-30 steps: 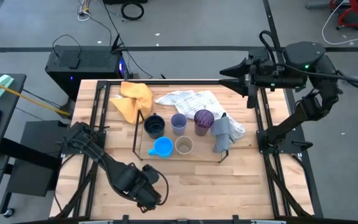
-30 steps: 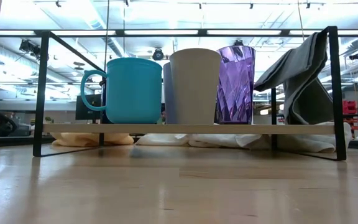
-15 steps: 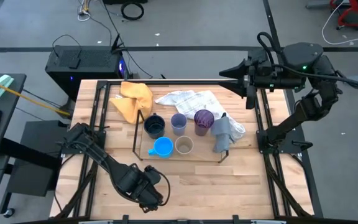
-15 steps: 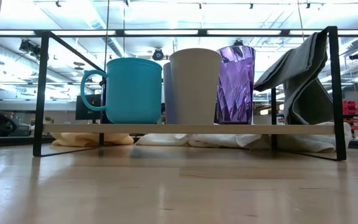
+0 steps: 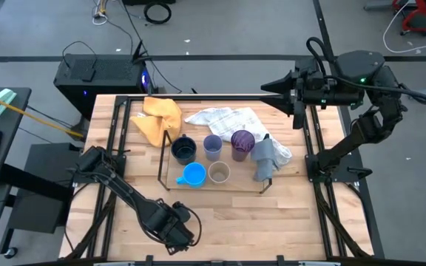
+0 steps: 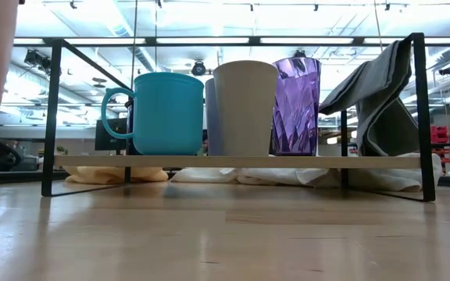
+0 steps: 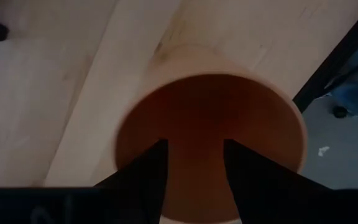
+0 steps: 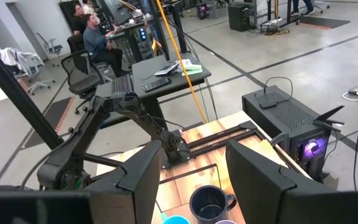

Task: Stack small to large cups/mugs on shelf
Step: Put the orange cup on the shelf

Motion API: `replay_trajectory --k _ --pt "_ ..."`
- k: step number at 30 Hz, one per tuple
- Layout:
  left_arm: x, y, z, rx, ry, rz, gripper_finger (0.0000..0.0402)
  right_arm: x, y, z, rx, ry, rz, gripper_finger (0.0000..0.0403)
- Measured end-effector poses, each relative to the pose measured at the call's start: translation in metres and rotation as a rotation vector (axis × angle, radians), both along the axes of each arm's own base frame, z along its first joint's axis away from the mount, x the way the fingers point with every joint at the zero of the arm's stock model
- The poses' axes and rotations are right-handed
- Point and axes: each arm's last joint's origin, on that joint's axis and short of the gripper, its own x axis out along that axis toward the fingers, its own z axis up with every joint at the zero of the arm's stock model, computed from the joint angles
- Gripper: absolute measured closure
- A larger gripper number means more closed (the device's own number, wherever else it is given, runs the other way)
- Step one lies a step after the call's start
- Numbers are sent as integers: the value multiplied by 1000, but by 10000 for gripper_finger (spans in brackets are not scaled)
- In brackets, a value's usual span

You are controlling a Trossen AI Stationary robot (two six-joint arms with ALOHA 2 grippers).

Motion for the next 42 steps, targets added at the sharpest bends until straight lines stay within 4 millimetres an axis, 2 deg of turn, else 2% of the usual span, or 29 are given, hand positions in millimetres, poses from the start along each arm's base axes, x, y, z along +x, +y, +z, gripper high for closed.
replay_trajectory --k 6,15,21,27,34,42 --pt "2 1 3 -12 -12 -1 249 0 0 0 -1 -1 0 215" --pt "17 7 41 -13 -146 -22 242 0 0 0 -3 -1 1 215" --pt "13 22 62 91 -113 -22 250 0 0 0 -3 0 1 215" --pt "5 29 52 175 -13 -74 254 0 0 0 -3 1 1 215" --pt "5 30 40 175 10 -96 233 0 0 0 -1 1 0 215" --pt "8 27 40 150 -21 -105 219 0 0 0 -1 1 0 215"
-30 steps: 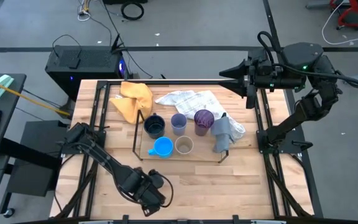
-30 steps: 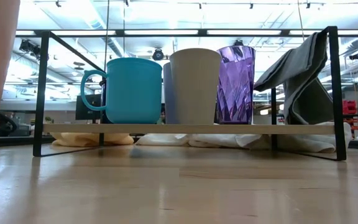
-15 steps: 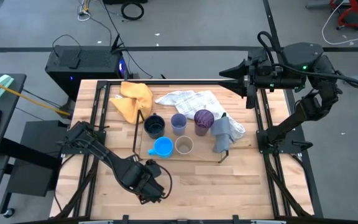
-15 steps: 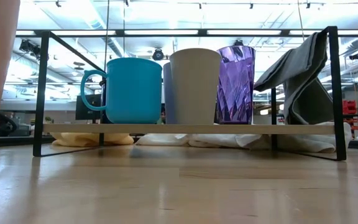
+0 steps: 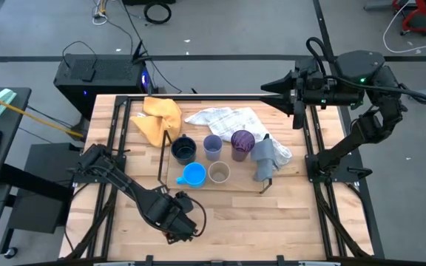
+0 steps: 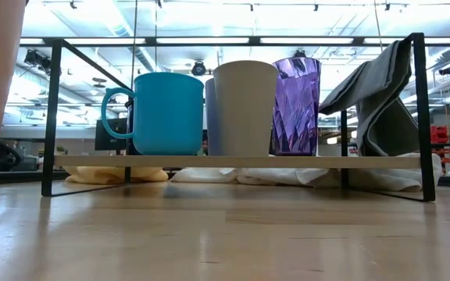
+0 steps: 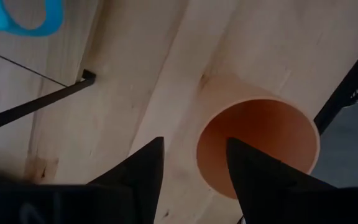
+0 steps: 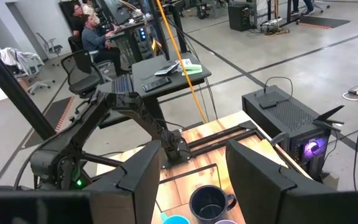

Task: Stack small to large cups/mugs on shelf
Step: Put the orange cup on the shelf

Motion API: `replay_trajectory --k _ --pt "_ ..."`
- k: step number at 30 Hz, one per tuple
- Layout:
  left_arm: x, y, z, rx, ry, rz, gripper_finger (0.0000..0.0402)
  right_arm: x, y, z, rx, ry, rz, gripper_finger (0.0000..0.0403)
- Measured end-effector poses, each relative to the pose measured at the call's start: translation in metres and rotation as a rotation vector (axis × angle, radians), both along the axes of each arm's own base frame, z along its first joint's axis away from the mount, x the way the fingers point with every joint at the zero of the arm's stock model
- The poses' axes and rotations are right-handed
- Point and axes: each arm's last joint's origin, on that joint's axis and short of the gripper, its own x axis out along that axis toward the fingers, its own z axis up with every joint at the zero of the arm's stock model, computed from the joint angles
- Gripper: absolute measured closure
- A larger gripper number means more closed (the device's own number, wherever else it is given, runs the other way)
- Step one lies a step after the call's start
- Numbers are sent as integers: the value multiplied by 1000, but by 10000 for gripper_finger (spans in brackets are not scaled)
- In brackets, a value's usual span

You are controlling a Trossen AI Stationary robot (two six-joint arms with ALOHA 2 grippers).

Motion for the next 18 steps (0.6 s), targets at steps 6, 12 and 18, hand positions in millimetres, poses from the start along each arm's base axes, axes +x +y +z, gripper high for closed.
replay_trajectory --k 6,12,18 --pt "0 0 0 -9 3 -20 224 0 0 0 1 0 0 215" --pt "1 -1 0 -23 6 -34 229 0 0 0 7 -1 -2 215" --pt "5 -4 -7 -40 19 -88 229 0 0 0 8 -1 -2 215"
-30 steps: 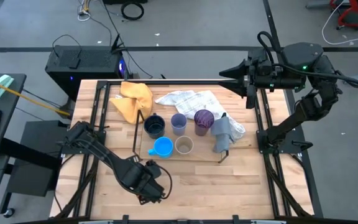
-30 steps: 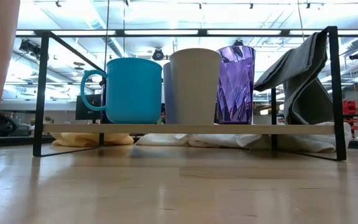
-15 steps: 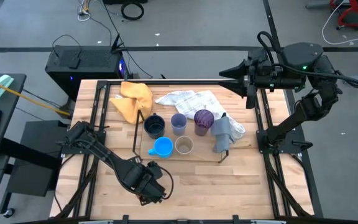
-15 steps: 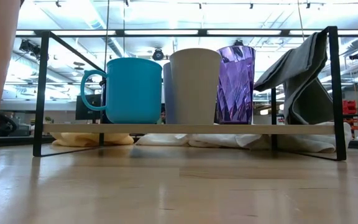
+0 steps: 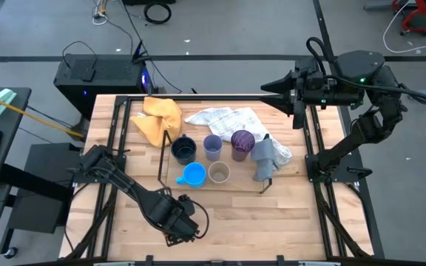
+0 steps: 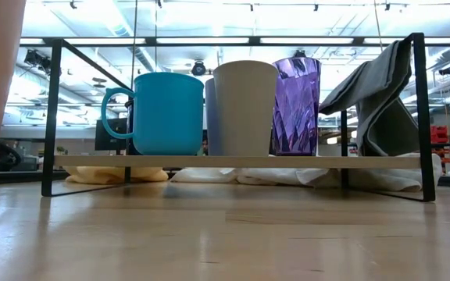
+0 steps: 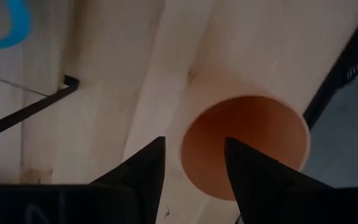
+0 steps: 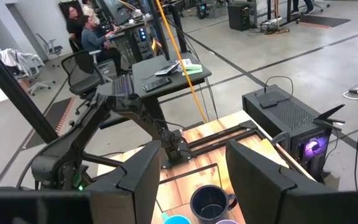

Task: Stack small to large cups/mugs on shelf
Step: Put the orange cup on the shelf

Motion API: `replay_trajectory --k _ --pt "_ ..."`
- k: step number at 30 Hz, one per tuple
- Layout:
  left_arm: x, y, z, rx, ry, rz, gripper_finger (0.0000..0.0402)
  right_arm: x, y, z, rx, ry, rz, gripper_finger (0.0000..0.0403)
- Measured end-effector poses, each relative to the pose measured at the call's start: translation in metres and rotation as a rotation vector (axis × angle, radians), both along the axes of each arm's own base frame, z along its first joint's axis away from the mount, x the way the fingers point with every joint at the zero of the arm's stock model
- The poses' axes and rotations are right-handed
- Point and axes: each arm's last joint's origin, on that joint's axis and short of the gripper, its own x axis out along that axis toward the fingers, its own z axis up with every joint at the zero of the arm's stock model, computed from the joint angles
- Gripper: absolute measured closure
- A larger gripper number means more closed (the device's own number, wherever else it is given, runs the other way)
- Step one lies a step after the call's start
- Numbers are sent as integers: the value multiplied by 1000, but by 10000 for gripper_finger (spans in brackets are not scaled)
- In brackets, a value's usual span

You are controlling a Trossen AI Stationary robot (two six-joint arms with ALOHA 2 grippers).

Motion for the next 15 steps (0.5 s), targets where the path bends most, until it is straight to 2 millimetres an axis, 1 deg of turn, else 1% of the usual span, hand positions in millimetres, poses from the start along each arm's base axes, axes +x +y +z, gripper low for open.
replay_trajectory --k 2,9,12,15 --pt "2 -2 -5 -17 23 -32 230 0 0 0 0 0 0 215" --pt "8 -5 -19 10 60 -64 233 0 0 0 0 0 0 215" --pt "11 -6 -27 19 73 -91 244 0 0 0 1 -1 0 215" --pt "12 -7 -30 27 83 -120 270 0 0 0 1 -1 0 215"
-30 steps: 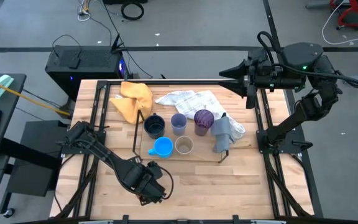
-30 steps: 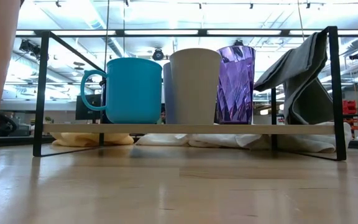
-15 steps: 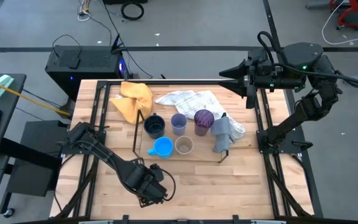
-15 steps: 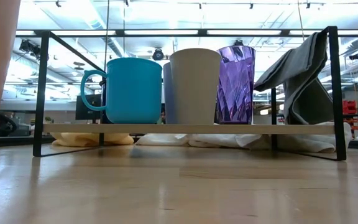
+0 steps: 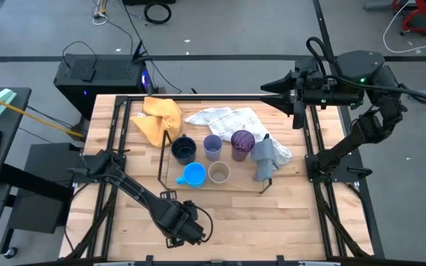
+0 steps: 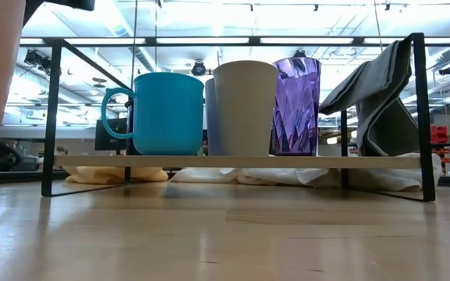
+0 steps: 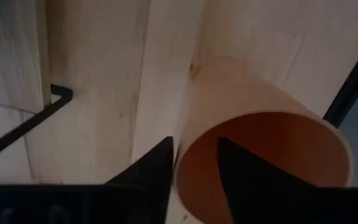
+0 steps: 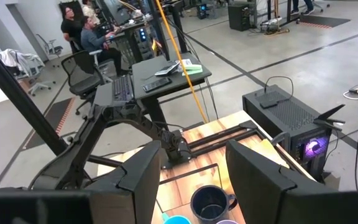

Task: Stack small to large cups/mugs on shelf
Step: Put the orange cup on the shelf

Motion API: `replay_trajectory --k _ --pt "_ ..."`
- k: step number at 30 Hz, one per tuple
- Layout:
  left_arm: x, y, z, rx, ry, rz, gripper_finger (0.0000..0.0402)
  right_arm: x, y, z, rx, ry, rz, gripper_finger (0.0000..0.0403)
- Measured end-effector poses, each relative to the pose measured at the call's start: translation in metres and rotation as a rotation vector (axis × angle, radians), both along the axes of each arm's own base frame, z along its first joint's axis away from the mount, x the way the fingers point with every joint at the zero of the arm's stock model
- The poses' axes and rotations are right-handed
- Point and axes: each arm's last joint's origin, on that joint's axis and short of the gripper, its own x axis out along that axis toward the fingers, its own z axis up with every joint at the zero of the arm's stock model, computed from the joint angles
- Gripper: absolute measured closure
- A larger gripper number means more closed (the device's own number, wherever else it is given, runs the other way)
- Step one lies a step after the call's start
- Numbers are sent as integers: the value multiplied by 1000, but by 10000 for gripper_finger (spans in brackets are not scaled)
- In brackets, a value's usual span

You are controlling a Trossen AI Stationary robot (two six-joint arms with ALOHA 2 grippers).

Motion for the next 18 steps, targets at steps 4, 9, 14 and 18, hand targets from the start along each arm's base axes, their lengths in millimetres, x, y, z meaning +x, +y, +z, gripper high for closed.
replay_trajectory --k 4,9,14,18 --pt "1 1 -4 16 18 -17 345 0 0 0 0 0 0 215" --pt "3 5 -2 9 14 -17 389 0 0 0 -1 1 0 215" --pt "8 7 10 -10 -37 -7 391 0 0 0 -9 3 2 215" --pt "12 10 38 -20 -119 -34 392 -3 0 1 -10 0 2 215"
